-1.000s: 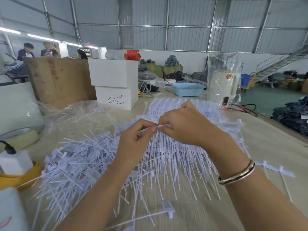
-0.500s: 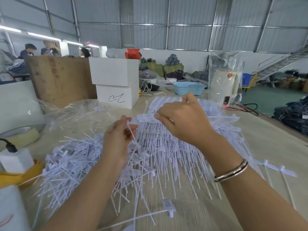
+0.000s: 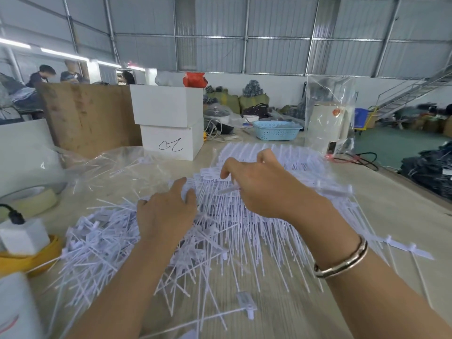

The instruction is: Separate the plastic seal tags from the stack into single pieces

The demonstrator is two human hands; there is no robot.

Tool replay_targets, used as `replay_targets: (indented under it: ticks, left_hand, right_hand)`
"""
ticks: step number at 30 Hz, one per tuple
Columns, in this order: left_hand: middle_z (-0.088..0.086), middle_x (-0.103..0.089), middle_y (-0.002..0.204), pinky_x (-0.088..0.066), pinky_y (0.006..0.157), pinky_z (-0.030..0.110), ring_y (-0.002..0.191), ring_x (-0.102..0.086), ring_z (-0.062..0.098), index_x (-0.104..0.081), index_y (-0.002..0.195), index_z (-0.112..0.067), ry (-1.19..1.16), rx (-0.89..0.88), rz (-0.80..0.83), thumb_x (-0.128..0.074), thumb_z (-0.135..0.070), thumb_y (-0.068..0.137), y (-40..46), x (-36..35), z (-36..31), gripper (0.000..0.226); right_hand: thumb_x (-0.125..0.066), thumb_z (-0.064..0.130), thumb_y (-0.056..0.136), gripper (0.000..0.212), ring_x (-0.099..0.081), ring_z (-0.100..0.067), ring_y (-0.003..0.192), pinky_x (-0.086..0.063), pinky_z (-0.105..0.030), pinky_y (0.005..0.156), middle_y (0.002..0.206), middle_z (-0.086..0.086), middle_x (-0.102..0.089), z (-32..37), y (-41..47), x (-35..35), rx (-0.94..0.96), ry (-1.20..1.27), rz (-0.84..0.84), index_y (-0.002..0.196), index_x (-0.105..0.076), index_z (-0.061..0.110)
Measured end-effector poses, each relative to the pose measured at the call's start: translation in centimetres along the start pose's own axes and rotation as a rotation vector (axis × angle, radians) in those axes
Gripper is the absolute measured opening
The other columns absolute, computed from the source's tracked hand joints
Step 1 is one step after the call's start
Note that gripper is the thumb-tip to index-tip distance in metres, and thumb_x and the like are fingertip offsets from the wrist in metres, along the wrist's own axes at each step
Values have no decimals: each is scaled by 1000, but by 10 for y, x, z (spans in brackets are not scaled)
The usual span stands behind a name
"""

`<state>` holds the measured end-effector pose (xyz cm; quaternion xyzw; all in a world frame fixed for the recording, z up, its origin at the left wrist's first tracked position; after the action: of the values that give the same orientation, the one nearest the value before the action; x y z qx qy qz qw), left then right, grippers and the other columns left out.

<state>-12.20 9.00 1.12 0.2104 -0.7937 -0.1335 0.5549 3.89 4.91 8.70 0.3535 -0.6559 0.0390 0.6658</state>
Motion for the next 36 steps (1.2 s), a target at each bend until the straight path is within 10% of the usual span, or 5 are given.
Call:
replay_targets:
  ticks: [3, 6, 13, 26, 36]
  left_hand:
    - [-5, -63, 66, -46, 63, 28, 68, -61, 9, -59, 119, -32, -451, -207, -147, -20, -50, 95, -10, 21, -15, 49]
    - [-11, -65, 78, -45, 66, 15, 72, -60, 3, -63, 94, -36, -935, -452, -54, -38, -49, 93, -24, 28, -41, 28]
    - [-4, -62, 68, -37, 54, 10, 62, -53, 9, -54, 78, -28, -913, -423, -153, -56, -27, 93, -27, 27, -46, 16]
    - [-8, -66, 62, -48, 62, 12, 60, -59, 2, -66, 81, -20, -1282, -136, -24, -52, -21, 96, -15, 11, -37, 21]
    - [-9, -55, 63, -43, 59, 20, 58, -51, 4, -59, 82, -35, -1166, 172, -562, -44, -24, 98, 0, 25, 26, 25]
  right_hand:
    - [-41, 0, 91, 41, -37, -20, 89, -27, -31, 90, 93, 7, -66, 3, 3, -1, 10, -7, -23, 119, -36, 29]
    - [-44, 5, 92, 34, -43, -22, 95, -30, -29, 93, 95, 2, -67, 5, 4, 2, 14, 63, -46, 117, -37, 26]
    - [-41, 43, 95, 29, -54, -15, 96, -18, -32, 88, 97, 10, -65, 0, 1, 15, 18, -227, -138, 99, -64, 25]
    - [-36, 43, 99, 35, -58, -11, 83, -18, -33, 82, 89, 15, -64, 11, 1, 12, 119, -234, -154, 87, -64, 28]
    - [-35, 37, 100, 28, -54, -16, 71, -14, -30, 72, 84, 10, -66, -12, -5, 36, -65, -181, -235, 92, -60, 27]
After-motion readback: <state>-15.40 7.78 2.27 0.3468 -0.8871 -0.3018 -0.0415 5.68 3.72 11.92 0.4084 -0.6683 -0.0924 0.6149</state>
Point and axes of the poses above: each hand's wrist, its own y-axis towards the middle knuckle, its own x-axis out of the back of the hand, z = x × y, the point moved 6 cm from there along y, towards the middle knuckle
